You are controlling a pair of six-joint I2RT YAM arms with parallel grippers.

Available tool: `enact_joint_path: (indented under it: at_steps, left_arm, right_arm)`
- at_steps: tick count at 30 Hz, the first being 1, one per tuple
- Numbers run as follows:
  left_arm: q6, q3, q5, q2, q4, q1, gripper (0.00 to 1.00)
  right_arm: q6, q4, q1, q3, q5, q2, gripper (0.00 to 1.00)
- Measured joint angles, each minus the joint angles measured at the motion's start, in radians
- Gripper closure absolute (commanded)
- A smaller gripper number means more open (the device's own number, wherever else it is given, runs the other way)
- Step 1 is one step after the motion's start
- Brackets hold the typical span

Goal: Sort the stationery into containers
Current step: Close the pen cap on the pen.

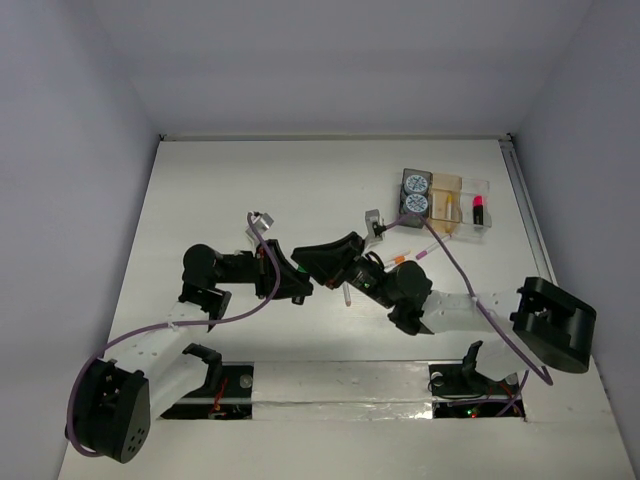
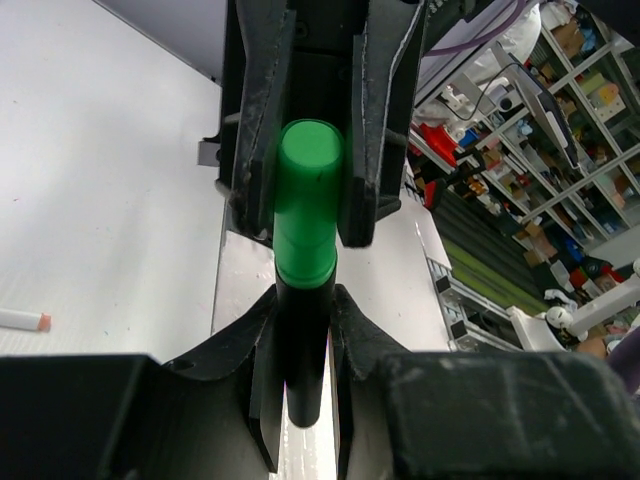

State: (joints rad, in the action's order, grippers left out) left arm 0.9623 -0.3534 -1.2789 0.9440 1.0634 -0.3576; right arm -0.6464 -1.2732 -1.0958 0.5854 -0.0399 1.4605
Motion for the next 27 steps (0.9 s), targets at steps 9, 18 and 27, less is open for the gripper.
enact_joint_path:
  at_steps: [9,18,27]
  left_arm:
    - [0.008,-0.006,0.011,0.0,0.004,0.011,1.0]
    - [0.014,0.01,0.17,0.04,0.073,-0.082,1.0]
    - [0.014,0.084,0.266,0.068,0.037,-0.109,1.0]
  right_arm:
    - [-0.009,0.114,-0.024,-0.041,0.087,-0.1,1.0]
    - [-0.026,0.223,-0.018,0.059,0.098,-0.072,1.0]
    - [-0.07,0.273,0.008,0.028,0.077,-0.042,1.0]
